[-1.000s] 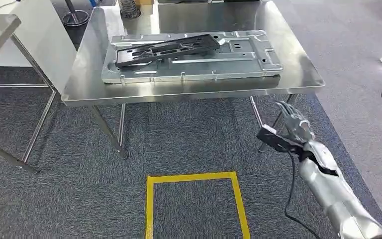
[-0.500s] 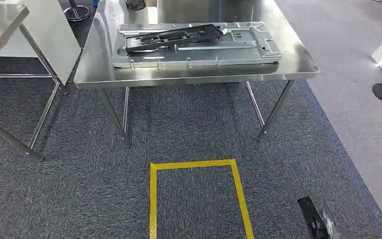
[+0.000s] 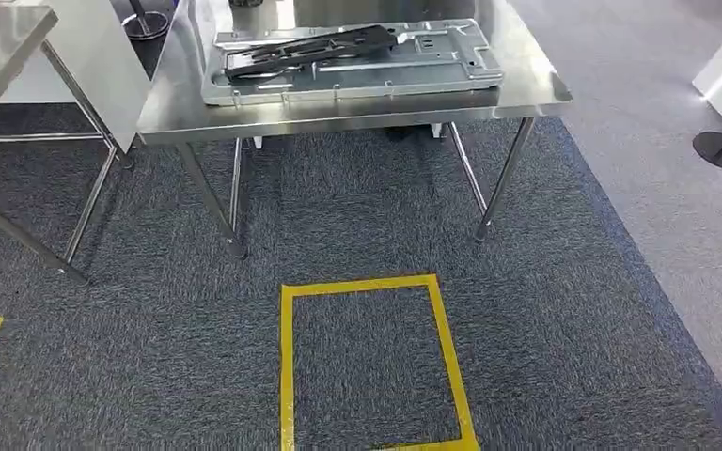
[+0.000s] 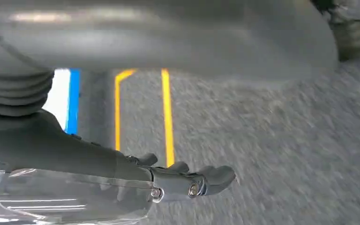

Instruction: Take the parts from the cabinet and place them on the table.

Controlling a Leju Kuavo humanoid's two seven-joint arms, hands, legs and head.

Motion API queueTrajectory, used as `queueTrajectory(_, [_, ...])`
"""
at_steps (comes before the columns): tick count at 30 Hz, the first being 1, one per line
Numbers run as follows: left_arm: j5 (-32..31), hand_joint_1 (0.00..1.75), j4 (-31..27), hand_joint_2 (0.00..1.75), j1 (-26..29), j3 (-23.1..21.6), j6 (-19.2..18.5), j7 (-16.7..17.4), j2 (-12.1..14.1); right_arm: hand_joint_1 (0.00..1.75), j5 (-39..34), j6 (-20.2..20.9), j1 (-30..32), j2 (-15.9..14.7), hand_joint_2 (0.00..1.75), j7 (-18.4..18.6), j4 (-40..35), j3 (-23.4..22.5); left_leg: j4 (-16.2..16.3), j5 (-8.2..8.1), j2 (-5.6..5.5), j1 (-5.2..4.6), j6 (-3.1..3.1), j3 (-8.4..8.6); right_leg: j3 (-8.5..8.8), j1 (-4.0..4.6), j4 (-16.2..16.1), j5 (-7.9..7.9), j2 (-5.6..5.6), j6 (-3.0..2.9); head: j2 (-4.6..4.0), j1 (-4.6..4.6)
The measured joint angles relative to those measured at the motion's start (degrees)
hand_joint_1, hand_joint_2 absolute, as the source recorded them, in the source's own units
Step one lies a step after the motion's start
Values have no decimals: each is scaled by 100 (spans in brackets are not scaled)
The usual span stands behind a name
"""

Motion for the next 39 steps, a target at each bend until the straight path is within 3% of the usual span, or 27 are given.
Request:
queueTrajectory(1, [-20, 0, -4, 0, -33, -24, 13, 11, 2, 0, 42, -18, 2, 51, 0, -40, 4, 0, -708, -263, -3, -28, 25, 558, -51, 29, 44, 40, 14, 39, 0, 0])
queueTrajectory(2, [-33, 0, -4, 0, -68, -44, 40, 35, 2, 0, 77, -28, 0, 60, 0, -72, 9, 0, -1107, -455, -4, -25, 98, 676, -69, 34, 61, 96, 2, 69, 0, 0])
queueTrajectory(3, [-57, 0, -4, 0, -77, -61, 57, 72, 2, 0, 103, -46, -8, 83, 0, -103, 24, 0, -1037, -387, -7, -34, 146, 620, -72, 17, 20, 197, -4, 94, 0, 2])
queueTrajectory(8, [-68, 0, -4, 0, -76, -66, 64, 81, 0, 0, 110, -50, -13, 86, 0, -107, 28, -2, -1029, -372, -3, -45, 160, 602, -79, 17, 12, 227, -1, 107, 0, 0])
queueTrajectory(10, [-79, 0, -4, 0, -64, -90, 99, 109, 2, 0, 151, -88, -15, 99, 0, -116, 44, -11, -1035, -298, 11, -51, 243, 540, -92, 11, -25, 319, 4, 169, 0, 2])
queueTrajectory(11, [-90, 0, -4, 0, -60, -101, 256, 192, 7, 0, 287, -208, -12, 114, 175, -116, 76, -17, -1038, -39, 49, -26, 365, 264, -382, -38, 940, -877, 29, 278, 0, 2])
queueTrajectory(12, [-86, 0, -4, 175, -53, -103, 308, 297, 7, 0, 315, -225, -32, 125, 175, -125, 81, -17, -1029, 51, 58, -30, 359, 138, -504, -38, 1538, -1108, 29, 307, 0, 2])
queueTrajectory(13, [-72, 0, -4, 175, -38, -103, 317, 325, 7, 0, 330, -245, -43, 129, 175, -134, 81, -17, -1017, 111, 65, -33, 350, 48, -531, -40, 1832, -1023, 30, 315, 0, 2])
queueTrajectory(14, [-61, 0, -4, 175, -26, -101, 321, 339, 9, 0, 359, -293, -48, 132, 175, -153, 83, -17, -996, 167, 76, -34, 339, -43, -457, -41, 1904, -814, 30, 313, 0, 2])
queueTrajectory(15, [-50, 0, -4, 175, -25, -101, 326, 348, 9, 0, 371, -306, -51, 134, 0, -177, 83, -17, -969, 209, 78, -35, 327, -129, -275, -41, 1764, -560, 30, 302, 0, 0])
queueTrajectory(16, [-26, 0, -4, 175, -26, -101, 339, 348, 9, 0, 411, -302, -57, 145, 0, -221, 83, -17, -933, 247, 76, -35, 312, -202, 39, -40, 1381, -385, 30, 274, 0, 2])
queueTrajectory(17, [-24, 0, -4, 175, -26, -101, 350, 350, 9, 0, 457, -297, -78, 156, 0, -261, 83, -17, -896, 274, 67, -36, 294, -260, 463, -33, 812, -393, 34, 232, 0, 0])
queueTrajectory(18, [-18, 0, -4, 175, -22, -101, 361, 350, 4, 0, 497, -286, -114, 158, 0, -306, 83, -13, -863, 288, 69, -52, 269, -295, 922, -16, 244, -584, 38, 171, 0, 2])
queueTrajectory(19, [-13, 0, -4, 175, -21, -101, 372, 348, 2, 0, 532, -278, -157, 180, 175, -341, 83, -7, -824, 302, 73, -71, 242, -317, 1103, 12, -113, -728, 35, 131, 0, 0])
queueTrajectory(21, [-9, 0, -4, 175, -27, -99, 383, 341, 2, 0, 582, -254, -203, 241, 175, -387, 83, 24, -796, 364, 91, -67, 173, -377, 1056, 28, -179, -785, 40, 71, 0, 0])
queueTrajectory(23, [0, 0, -4, 175, -16, -99, 402, 341, 7, 0, 626, -192, -214, 296, 175, -451, 85, 42, -712, 321, 70, -56, 108, -432, 1039, -28, -237, -708, 17, -32, 0, 2])
queueTrajectory(24, [6, 0, -4, 175, -12, -99, 405, 341, 7, 0, 671, -177, -216, 313, 175, -483, 83, 59, -480, 103, 29, -52, 64, -528, 1009, -20, -235, -683, 10, -75, 0, 0])
queueTrajectory(26, [9, 0, -4, 175, 12, -99, 387, 356, 7, 0, 746, -120, -219, 355, 175, -545, 85, 118, 406, -417, 25, -29, 19, -895, 924, -4, -209, -640, -2, -118, 0, 0])
queueTrajectory(27, [31, 0, -4, 175, 21, -99, 352, 363, 7, 0, 785, -76, -223, 379, 175, -573, 85, 149, 854, -598, 25, -20, 2, -1077, 874, 6, -189, -622, -2, -124, 0, 0])
queueTrajectory(28, [37, 0, -4, 175, 27, -96, 323, 370, 7, 0, 816, -33, -226, 390, 175, -621, 85, 182, 1127, -647, 25, -9, -10, -1173, 828, 11, -162, -611, 0, -122, 0, 0])
queueTrajectory(29, [44, 0, -4, 175, 29, -94, 293, 374, 7, 0, 853, 24, -228, 405, 175, -665, 85, 212, 1073, -539, 25, -3, -12, -1111, 797, 15, -133, -602, 0, -113, 0, 0])
queueTrajectory(30, [68, 0, -4, 175, 42, -96, 280, 376, 9, 0, 866, 33, -238, 405, 175, -687, 83, 247, 767, -341, 26, 0, -5, -923, 784, 15, -113, -602, -2, -112, 0, 0])
queueTrajectory(32, [248, 0, -4, 175, 117, -183, 265, 376, 26, 0, 803, 68, -259, 405, 175, -711, 38, 393, -273, 95, 26, 3, 36, -321, 785, 15, -79, -609, 3, -100, 0, 0])
queueTrajectory(33, [368, 0, -4, 175, 167, -252, 256, 376, 44, 0, 739, 83, -263, 405, 175, -713, 6, 464, -652, 60, 25, -4, 74, -129, 770, 24, -64, -615, 7, -76, 0, 0])
queueTrajectory(37, [1024, 0, -4, 175, 240, -524, 230, 341, 103, 0, 438, 133, -253, 396, 175, -708, -94, 714, -737, 88, 4, -25, 173, -149, 719, 49, -51, -559, -1, 58, 0, 0])
queueTrajectory(38, [1168, 0, -7, 175, 249, -599, 225, 334, 105, 0, 367, 133, -233, 376, 175, -706, -120, 774, -814, 134, 15, 30, 239, -133, 705, 53, -4, -608, 10, 100, 0, 0])
queueTrajectory(39, [1332, 0, -17, 175, 264, -697, 214, 332, 135, 0, 283, 138, -196, 363, 175, -704, -138, 843, -824, 152, 19, 21, 266, -138, 644, 40, 147, -739, 34, 136, 0, 2])
